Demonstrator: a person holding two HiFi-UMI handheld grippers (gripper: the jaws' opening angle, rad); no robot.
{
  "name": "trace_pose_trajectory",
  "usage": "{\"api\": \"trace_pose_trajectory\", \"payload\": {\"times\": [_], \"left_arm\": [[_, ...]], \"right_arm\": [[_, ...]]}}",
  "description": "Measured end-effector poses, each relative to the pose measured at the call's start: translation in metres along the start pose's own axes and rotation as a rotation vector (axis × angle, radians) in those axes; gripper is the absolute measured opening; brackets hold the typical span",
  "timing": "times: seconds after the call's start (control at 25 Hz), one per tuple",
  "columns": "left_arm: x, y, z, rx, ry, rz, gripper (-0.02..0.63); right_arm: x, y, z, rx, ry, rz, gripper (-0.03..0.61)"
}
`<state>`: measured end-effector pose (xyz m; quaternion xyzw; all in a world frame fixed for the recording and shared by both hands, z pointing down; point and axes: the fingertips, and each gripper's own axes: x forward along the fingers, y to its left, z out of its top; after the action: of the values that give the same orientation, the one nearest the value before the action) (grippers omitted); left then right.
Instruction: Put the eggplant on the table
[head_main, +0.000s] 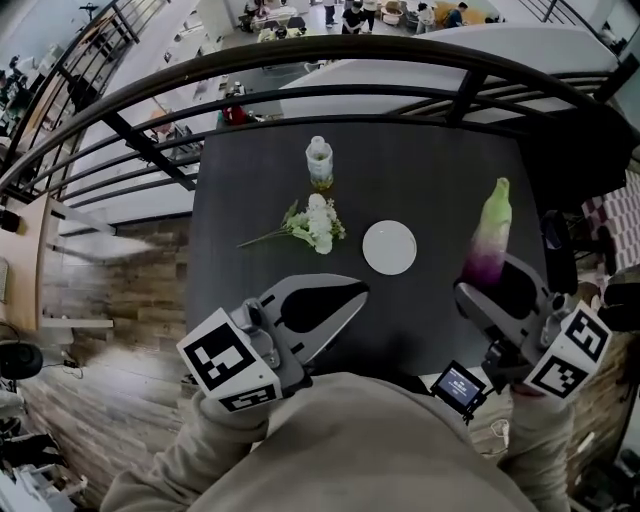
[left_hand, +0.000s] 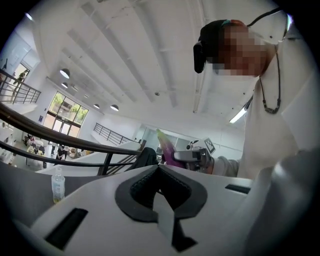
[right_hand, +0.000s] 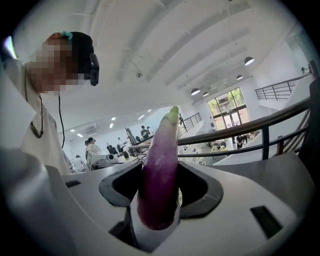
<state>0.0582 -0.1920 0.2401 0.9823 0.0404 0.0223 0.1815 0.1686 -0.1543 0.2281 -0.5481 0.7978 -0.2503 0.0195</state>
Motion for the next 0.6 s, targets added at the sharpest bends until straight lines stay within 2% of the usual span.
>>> {"api": "trace_pose_trajectory", "payload": {"times": [0.28,0.6], "left_arm": [[-0.019,0.006,-0.004,-0.035,0.002,0.002,0.005],[-0.013,0.002,-0.007,-0.061,-0.025,0.063,0.005]], "right_arm": [[0.022,0.010,0.002,-0.003,0.044,0.006,0.232],[0.030,-0.007,0.010,-0.035,0.085,0.046,0.232]]}}
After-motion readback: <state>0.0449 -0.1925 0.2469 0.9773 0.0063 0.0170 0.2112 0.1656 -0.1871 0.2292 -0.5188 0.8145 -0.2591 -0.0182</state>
